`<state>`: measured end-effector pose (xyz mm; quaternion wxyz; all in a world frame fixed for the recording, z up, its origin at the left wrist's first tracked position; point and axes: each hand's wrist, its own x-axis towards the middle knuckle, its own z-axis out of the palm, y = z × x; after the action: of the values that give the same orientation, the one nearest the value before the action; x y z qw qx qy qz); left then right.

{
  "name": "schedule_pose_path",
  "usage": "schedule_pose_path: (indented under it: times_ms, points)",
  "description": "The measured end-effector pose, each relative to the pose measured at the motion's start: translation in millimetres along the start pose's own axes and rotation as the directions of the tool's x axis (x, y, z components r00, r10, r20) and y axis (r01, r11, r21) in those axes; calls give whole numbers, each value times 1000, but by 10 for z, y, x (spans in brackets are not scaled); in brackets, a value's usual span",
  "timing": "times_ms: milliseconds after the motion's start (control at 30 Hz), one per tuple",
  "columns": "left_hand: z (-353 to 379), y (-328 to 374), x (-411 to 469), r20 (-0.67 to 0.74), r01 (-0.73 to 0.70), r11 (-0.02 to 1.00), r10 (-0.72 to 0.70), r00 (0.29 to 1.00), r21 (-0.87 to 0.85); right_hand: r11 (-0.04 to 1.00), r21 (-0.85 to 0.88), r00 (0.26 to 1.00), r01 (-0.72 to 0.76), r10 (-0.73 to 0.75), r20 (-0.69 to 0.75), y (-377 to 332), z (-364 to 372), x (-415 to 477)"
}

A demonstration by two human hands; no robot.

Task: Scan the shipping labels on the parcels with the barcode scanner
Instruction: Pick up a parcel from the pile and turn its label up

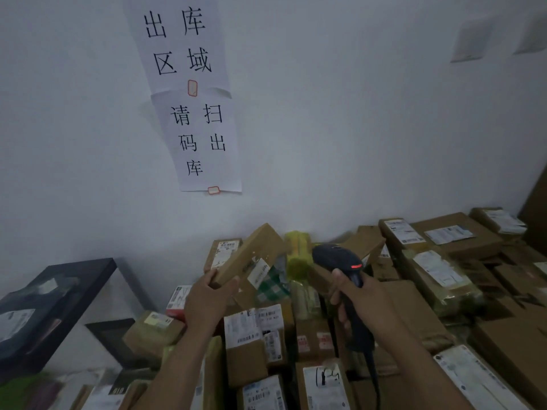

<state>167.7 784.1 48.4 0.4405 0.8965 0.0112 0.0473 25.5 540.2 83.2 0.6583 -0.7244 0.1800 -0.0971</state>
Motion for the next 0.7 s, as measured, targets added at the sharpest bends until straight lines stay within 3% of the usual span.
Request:
schedule_pose_path:
  times_ms: [167, 467, 567, 700]
  points:
    - [577, 92, 357, 20, 35, 994, -37, 999, 107, 996, 83, 995, -36, 43, -90, 92, -154, 564]
    - [1526, 11, 838, 2, 88, 996, -88, 996, -12, 983, 139, 989, -118, 129, -76, 404, -148, 1340]
    - [1747, -201, 929, 124, 108, 994, -105, 987, -15, 980, 153, 990, -126, 133, -35, 527, -83, 1449]
    - [1926, -354, 962, 240, 36, 987, -74, 968, 158, 973, 183, 989, -140, 146, -23, 659, -66, 1522]
